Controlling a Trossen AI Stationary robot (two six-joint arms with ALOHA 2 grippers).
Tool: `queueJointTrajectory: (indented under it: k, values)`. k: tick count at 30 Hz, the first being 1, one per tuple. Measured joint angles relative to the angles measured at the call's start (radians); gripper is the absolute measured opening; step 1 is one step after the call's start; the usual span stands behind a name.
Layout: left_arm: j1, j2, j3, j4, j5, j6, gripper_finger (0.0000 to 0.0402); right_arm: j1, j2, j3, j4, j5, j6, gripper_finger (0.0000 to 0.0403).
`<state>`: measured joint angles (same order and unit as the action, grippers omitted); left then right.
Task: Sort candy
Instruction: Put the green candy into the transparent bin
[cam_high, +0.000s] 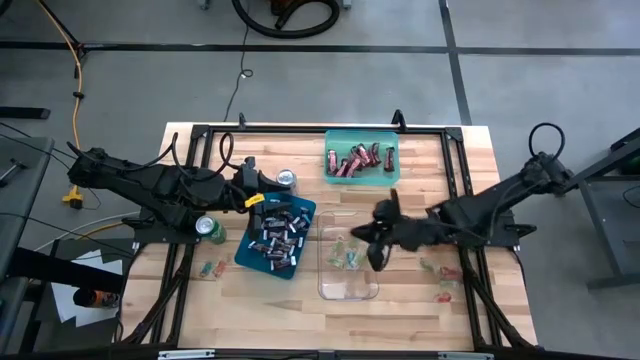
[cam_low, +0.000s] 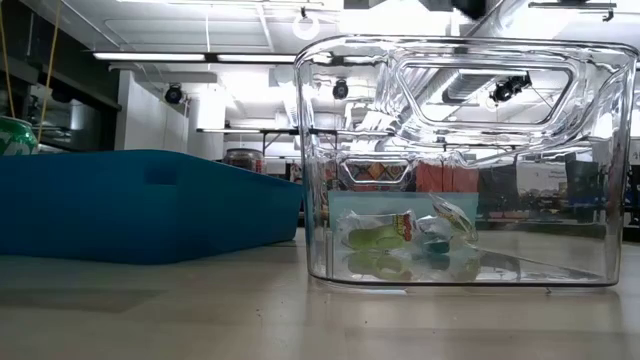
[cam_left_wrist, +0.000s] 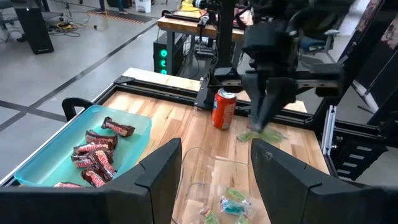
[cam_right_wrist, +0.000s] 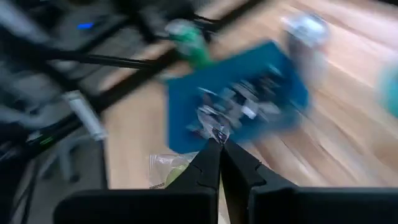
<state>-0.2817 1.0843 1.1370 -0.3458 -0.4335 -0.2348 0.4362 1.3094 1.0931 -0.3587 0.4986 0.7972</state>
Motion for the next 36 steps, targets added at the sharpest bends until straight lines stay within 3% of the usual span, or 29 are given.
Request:
queueJointTrajectory:
  k: [2,4,9,15,26,36]
  values:
    - [0.0,0.0,0.0,0.0,-0.001,0.0,0.0181,-0.043,0.033,0.028,0.079,-0.092,-0.144,0.0]
    - [0.0,0.0,0.0,0.001,0.0,-0.001,0.0181,-0.076,0.081,0.083,0.05,-0.153,-0.246,0.0]
    - [0.0,0.0,0.0,-0.001,-0.001,-0.026,0.0181,-0.116,0.255,0.278,-0.172,-0.285,-0.504,0.0]
    - [0.0,0.0,0.0,0.0,-0.001,-0.026,0.0181,-0.14,0.468,0.442,-0.453,-0.32,-0.71,0.0]
    - [0.0,0.0,0.0,-0.001,0.0,-0.026,0.0181,-0.189,0.705,0.447,-0.479,-0.326,-0.662,0.0]
    - [0.0,0.0,0.0,-0.001,0.0,-0.026,0.0181,-0.195,0.727,0.447,-0.466,-0.377,-0.635,0.001]
